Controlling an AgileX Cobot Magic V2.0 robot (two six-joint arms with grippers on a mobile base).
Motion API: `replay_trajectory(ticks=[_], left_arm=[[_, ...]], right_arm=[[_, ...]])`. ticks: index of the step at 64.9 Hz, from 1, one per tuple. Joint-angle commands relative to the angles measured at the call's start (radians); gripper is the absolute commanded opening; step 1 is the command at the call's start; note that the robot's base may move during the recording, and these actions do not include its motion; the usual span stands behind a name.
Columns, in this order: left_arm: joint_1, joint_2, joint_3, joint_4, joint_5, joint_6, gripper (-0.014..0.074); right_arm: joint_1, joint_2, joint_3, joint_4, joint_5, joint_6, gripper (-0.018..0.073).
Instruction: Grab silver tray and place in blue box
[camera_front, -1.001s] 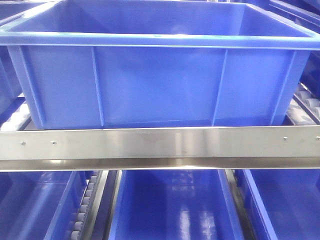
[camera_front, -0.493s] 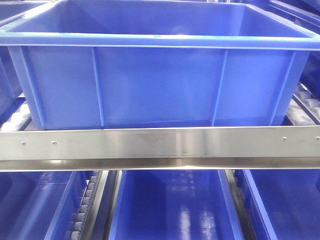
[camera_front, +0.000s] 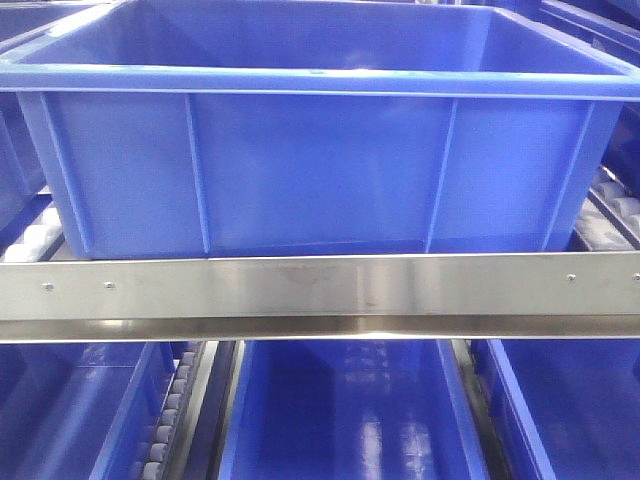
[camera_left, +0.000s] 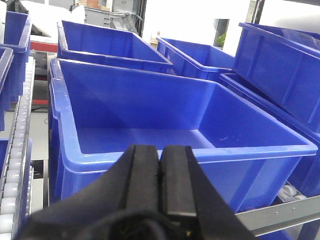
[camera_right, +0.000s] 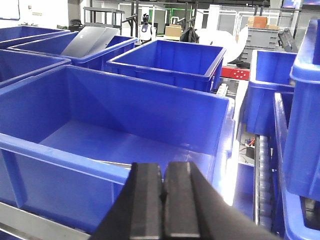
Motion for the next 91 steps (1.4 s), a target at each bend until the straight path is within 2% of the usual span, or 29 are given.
replay_trajectory(ticks=[1,7,14,18,21,25,32,38,46,57,70,91], left_arm=[[0.001,0.006,-0.031,-0.005,-0.077,-0.001,-0.0104],[0.001,0.006,-0.031,-0.005,-0.077,-0.001,-0.0104],[0.001,0.006,-0.031,-0.005,-0.077,-0.001,-0.0104],[0.001,0.006,-0.031,-0.005,-0.077,-0.001,-0.0104],[0.001,0.006,-0.031,-0.005,-0.077,-0.001,-0.0104],[0.001,0.006,-0.031,-0.005,-0.077,-0.001,-0.0104],[0.001,0.006,-0.031,-0.005,-0.077,-0.001,-0.0104],[0.001,0.006,-0.031,-0.005,-0.077,-0.001,-0.0104],[0.001,0.006,-0.031,-0.005,-0.077,-0.001,-0.0104],[0.001,0.006,-0.031,-0.005,-0.077,-0.001,-0.0104],[0.001,0.006,-0.031,-0.005,-0.077,-0.001,-0.0104],[0.001,0.007,-0.031,-0.005,-0.077,-0.001,-0.0104]], right_arm=[[-0.004,0.006,-0.025,-0.010,-0.039,-0.007,0.0049],[-0.004,0.006,-0.006,0.005,-0.039,-0.007,0.0049],[-0.004,0.005,0.044,0.141,-0.046,-0.035,0.0049],[-0.004,0.005,0.068,0.215,-0.046,-0.164,0.0049],[-0.006,0.005,0.082,0.289,-0.043,-0.303,0.0049],[-0.028,0.005,0.104,0.454,-0.042,-0.466,0.0049],[-0.122,0.002,0.153,0.783,-0.073,-0.754,0.0049],[-0.213,-0.019,0.211,0.932,-0.211,-0.946,0.0049],[-0.289,-0.086,0.293,1.000,-0.345,-0.970,0.0049],[-0.352,-0.216,0.344,1.000,-0.267,-0.970,0.0049],[-0.355,-0.364,0.385,1.000,-0.189,-0.970,0.0049],[-0.355,-0.360,0.385,1.000,-0.174,-0.969,0.0049]])
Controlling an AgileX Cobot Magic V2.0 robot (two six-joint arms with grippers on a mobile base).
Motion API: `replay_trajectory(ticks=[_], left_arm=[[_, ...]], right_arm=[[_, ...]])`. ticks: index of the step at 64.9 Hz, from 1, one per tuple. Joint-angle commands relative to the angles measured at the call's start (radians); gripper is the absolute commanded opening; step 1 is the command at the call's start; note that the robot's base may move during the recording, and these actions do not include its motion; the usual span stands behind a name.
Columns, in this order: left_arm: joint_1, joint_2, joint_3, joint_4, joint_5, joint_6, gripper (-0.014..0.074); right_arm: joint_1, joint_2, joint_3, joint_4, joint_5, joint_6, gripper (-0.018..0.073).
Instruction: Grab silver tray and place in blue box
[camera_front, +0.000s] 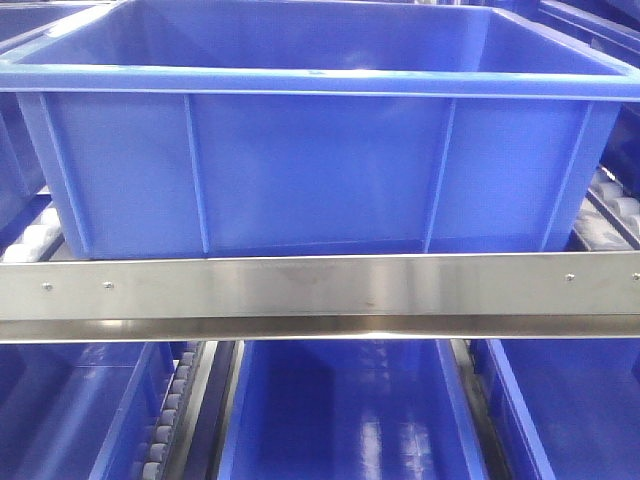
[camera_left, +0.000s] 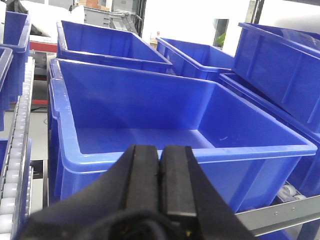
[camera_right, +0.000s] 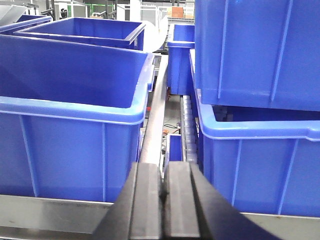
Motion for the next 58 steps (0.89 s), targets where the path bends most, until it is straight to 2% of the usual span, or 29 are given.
replay_trajectory(ticks=[1,46,53,56,58], left_arm=[[0.001,0.007,-0.031,-0.005,-0.076,-0.001,-0.0104],[0.001,0.007,-0.029,-0.002,-0.076,-0.001,-0.0104],[0.003,-0.001,-0.030,-0.006,-0.007,0.001,-0.0104],[0.010,-0.016,-0.030,-0.006,0.033,0.022,-0.0104],[0.013,-0.026,-0.030,-0.024,0.044,0.079,-0.0104]], right_arm=[[-0.007,-0.021,0.003,0.000,-0.089,-0.012,0.0049],[-0.007,-0.021,0.003,0.000,-0.085,-0.012,0.0049],[-0.007,-0.021,0.003,0.000,-0.085,-0.012,0.0049],[-0.007,-0.021,0.003,0.000,-0.085,-0.012,0.0049],[-0.007,-0.021,0.003,0.000,-0.085,-0.012,0.0049]])
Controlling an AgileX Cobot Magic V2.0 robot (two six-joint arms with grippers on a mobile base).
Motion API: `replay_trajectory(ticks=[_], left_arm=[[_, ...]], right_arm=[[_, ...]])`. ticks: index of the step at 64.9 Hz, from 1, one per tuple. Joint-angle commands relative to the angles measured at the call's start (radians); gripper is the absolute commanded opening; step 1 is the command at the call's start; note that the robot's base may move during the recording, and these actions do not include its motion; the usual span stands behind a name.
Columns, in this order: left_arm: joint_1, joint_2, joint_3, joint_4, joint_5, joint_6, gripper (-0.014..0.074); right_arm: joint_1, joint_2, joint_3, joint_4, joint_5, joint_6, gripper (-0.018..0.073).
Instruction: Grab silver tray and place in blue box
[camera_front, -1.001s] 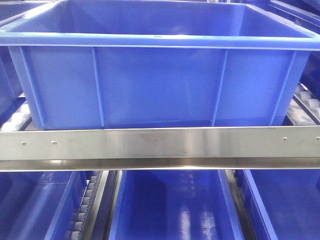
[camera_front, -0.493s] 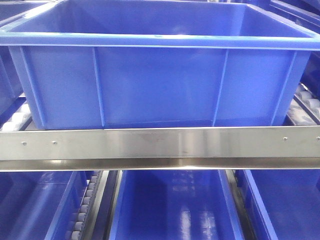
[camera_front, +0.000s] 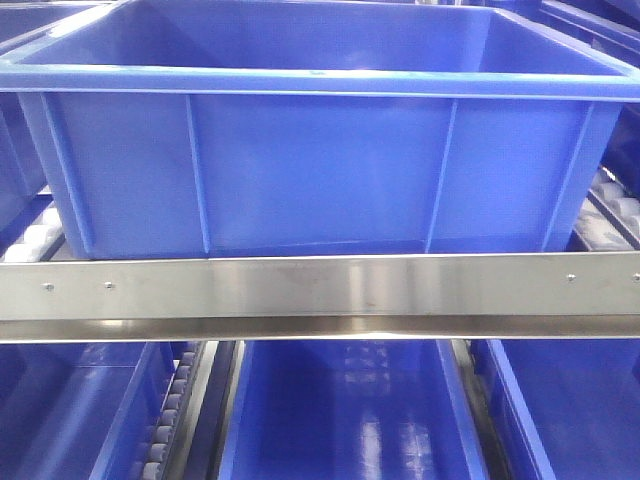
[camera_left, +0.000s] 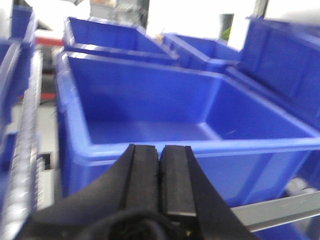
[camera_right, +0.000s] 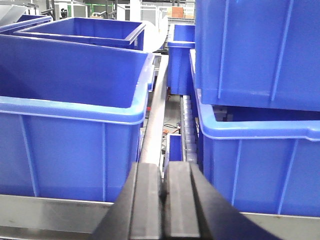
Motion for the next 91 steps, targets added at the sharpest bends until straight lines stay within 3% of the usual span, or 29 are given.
replay_trajectory(ticks=[1,9,12,15,26,38,47,91], left_arm=[[0.015,-0.024,-0.030,-0.059,-0.007,0.115,-0.0104],[0.070,-0.111,-0.024,-0.432,0.070,0.582,-0.0104],[0.101,-0.144,-0.014,-0.510,0.090,0.675,-0.0104],[0.135,-0.177,0.006,-0.543,0.090,0.710,-0.0104],[0.267,-0.271,0.126,-0.617,0.022,0.712,-0.0104],[0.366,-0.336,0.220,-0.619,-0.026,0.712,-0.0104],[0.370,-0.356,0.280,-0.619,-0.094,0.712,-0.0104],[0.364,-0.356,0.278,-0.619,-0.057,0.712,-0.0104]], right_arm=[[-0.007,-0.021,0.003,0.000,-0.085,-0.012,0.0049],[-0.007,-0.021,0.003,0.000,-0.082,-0.012,0.0049],[-0.007,-0.021,0.003,0.000,-0.081,-0.012,0.0049],[-0.007,-0.021,0.003,0.000,-0.081,-0.012,0.0049],[-0.007,-0.021,0.003,0.000,-0.081,-0.012,0.0049],[-0.007,-0.021,0.003,0.000,-0.081,-0.012,0.0049],[-0.007,-0.021,0.003,0.000,-0.081,-0.012,0.0049],[-0.007,-0.021,0.003,0.000,-0.081,-0.012,0.0049]])
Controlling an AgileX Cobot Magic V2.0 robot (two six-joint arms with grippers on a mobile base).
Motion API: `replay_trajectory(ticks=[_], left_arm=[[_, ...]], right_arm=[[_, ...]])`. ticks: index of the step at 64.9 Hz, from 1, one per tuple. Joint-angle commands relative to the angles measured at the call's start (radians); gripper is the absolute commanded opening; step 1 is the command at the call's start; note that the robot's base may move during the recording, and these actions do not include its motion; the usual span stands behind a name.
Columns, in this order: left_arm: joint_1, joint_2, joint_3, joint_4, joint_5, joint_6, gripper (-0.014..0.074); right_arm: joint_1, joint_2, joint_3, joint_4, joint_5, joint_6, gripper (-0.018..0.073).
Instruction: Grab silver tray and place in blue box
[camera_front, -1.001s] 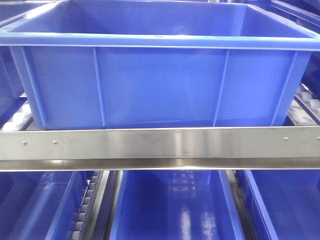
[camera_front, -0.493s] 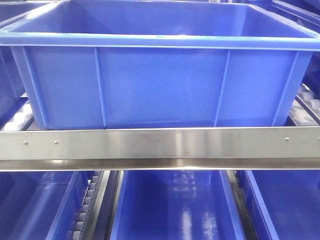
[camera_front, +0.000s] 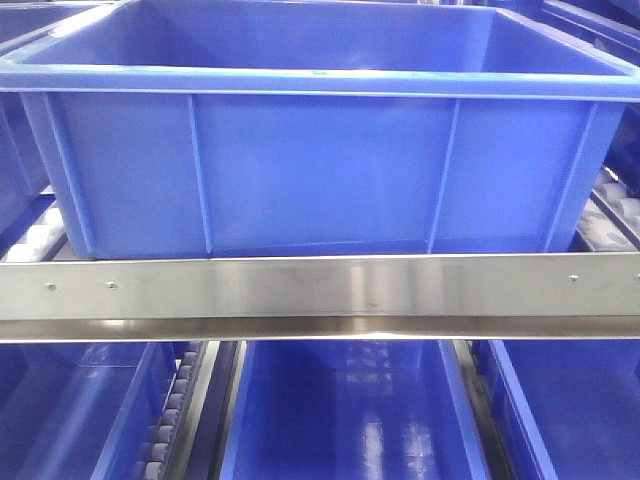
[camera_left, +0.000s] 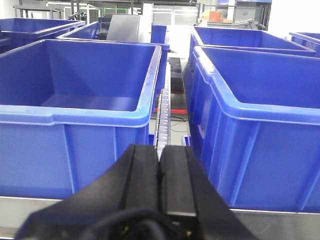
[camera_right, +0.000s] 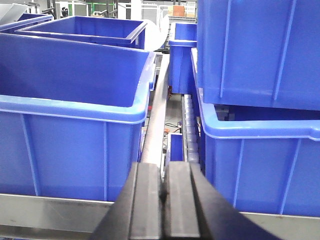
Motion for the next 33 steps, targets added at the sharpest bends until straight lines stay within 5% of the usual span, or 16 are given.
replay_trajectory(ticks=[1,33], left_arm=[[-0.004,-0.020,-0.003,-0.007,-0.079,0.002,-0.0104],[-0.004,-0.020,-0.003,-0.007,-0.079,0.002,-0.0104]], right_arm=[[-0.007,-0.020,0.003,0.000,-0.086,-0.012,0.0049],[-0.007,-0.020,0.003,0.000,-0.086,-0.012,0.0049]])
